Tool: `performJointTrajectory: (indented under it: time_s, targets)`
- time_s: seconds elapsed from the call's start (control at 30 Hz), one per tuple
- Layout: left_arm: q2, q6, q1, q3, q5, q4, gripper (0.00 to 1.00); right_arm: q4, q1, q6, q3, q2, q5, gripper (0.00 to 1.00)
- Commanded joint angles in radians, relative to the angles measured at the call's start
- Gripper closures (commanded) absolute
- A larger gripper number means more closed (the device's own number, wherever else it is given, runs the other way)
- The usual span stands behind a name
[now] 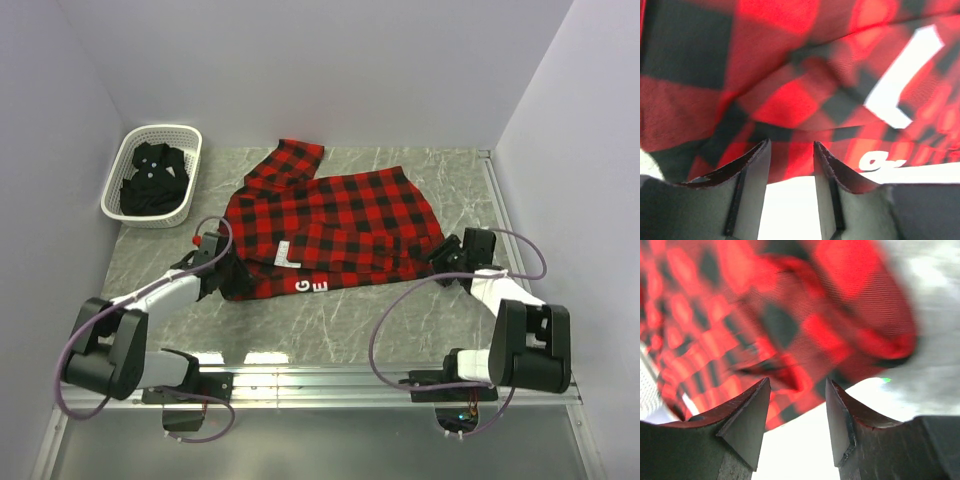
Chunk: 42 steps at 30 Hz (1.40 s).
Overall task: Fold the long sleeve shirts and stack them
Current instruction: Fold the shirt
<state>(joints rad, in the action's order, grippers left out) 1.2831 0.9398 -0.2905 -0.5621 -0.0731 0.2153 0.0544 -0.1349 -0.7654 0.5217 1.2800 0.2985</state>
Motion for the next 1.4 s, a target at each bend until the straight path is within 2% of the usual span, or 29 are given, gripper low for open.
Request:
performJointTrajectory:
  time_s: [0.0,0.13,0.33,0.43,0.53,0.57,0.7,0.83,1.0,1.17,1.37]
  targets:
    - [0.036,0.042,0.011,0.010,-0.042,-0.016,0.56,-0.045,-0.044,-0.046,-0.005,0.050,-0.064,0.45]
    - [0.036,0.062,0.039,0.033,-0.030,0.044,0.57,-0.008,-0.072,-0.072,-0.017,0.068,-0.128,0.45]
    - [-0.135,0.030,0.082,0.035,0.041,0.125,0.55,0.143,-0.069,-0.011,0.029,-0.017,-0.240,0.44]
    - [-0.177,-0.022,0.079,-0.033,0.070,0.157,0.49,0.145,-0.017,0.064,0.085,-0.094,-0.260,0.41]
    - [-0.170,-0.070,0.062,-0.112,0.072,0.119,0.38,0.159,0.127,0.156,0.196,-0.094,-0.318,0.41]
    - [-0.134,-0.085,0.047,-0.137,0.070,0.107,0.31,0.174,0.217,0.175,0.230,-0.052,-0.334,0.40]
    - [0.014,-0.133,-0.019,-0.289,0.122,0.073,0.17,0.240,0.371,0.279,0.408,0.126,-0.370,0.40]
    - [0.221,-0.176,-0.093,-0.474,0.173,0.085,0.14,0.301,0.455,0.360,0.567,0.298,-0.366,0.40]
    - [0.406,-0.219,-0.171,-0.623,0.199,0.159,0.17,0.390,0.498,0.400,0.658,0.467,-0.372,0.39]
    - [0.505,-0.248,-0.196,-0.610,0.156,0.211,0.17,0.554,0.515,0.414,0.678,0.556,-0.352,0.39]
    - [0.509,-0.275,-0.199,-0.530,0.082,0.294,0.17,0.594,0.544,0.391,0.526,0.493,-0.302,0.41]
